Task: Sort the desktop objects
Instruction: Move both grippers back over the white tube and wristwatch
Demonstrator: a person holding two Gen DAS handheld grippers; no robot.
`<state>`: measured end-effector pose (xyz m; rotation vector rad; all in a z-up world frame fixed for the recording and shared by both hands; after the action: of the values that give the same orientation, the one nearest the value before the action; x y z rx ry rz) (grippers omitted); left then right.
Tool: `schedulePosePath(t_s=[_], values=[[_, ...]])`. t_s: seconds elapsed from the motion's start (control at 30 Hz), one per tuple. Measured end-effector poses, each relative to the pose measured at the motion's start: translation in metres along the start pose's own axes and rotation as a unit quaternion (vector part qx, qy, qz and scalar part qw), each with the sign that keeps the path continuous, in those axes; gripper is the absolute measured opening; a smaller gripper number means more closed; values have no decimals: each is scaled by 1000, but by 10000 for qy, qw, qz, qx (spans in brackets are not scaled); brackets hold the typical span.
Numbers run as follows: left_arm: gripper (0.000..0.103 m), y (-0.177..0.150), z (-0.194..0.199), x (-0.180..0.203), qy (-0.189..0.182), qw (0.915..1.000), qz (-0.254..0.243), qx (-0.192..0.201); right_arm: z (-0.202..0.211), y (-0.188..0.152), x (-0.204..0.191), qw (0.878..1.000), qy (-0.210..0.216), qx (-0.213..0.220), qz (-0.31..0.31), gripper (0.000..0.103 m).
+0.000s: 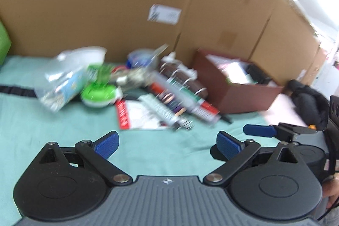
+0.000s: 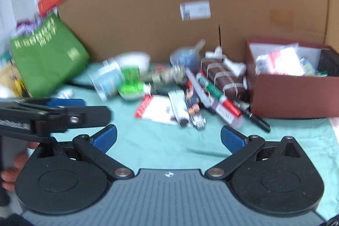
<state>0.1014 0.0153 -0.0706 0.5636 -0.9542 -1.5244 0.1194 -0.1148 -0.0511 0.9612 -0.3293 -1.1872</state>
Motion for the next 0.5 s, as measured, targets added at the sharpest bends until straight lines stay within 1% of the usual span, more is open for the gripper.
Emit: schedulePosePath(t_s=[0.07,0.13,0.17,0.2,0.27,0.3,0.37,0.43,0.5], values=[[98,-4,-14,-9,57,9999,-14,-107,-24,-9,6,9998,-131,-132,65,101],[96,-5,-26,-17,36,9999,-29,-143,-44,-14,13,9996,-200,-197,96,99],[94,-4,-32,-20,7,9999,-14,-165,-53,-15,17,9995,-208,-221,91,93],[93,-4,-38,-24,-12,9998,9,-194,-61,-16,21,9994,-206,-268,76,91],[80,-2,-51,-32,9,9996,83,-267,-75,-18,24,9993,-144,-345,17,90],[76,-3,-57,-35,20,9993,138,-340,-81,-18,25,9992,-133,-372,-13,86],[64,-4,-69,-40,-17,9984,280,-485,-89,-17,26,9992,-132,-386,9,83],[60,-2,-79,-41,-140,9977,362,-564,-94,-14,26,9993,-165,-329,110,82],[59,3,-85,-36,-259,9974,368,-564,-100,-11,27,9991,-229,-273,212,77]])
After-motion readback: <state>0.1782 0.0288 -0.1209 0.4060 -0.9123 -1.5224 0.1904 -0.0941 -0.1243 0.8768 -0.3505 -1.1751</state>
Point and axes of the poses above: each gripper's, at about its wrist camera, not at the fingertips, and z roughly against the way its jaws point, x to its right, y to its top, the point moved 10 cm from there along -z, roughly the way its jaws point, and after that the axes turned 8 degrees about -z, right-handed, at the moved point
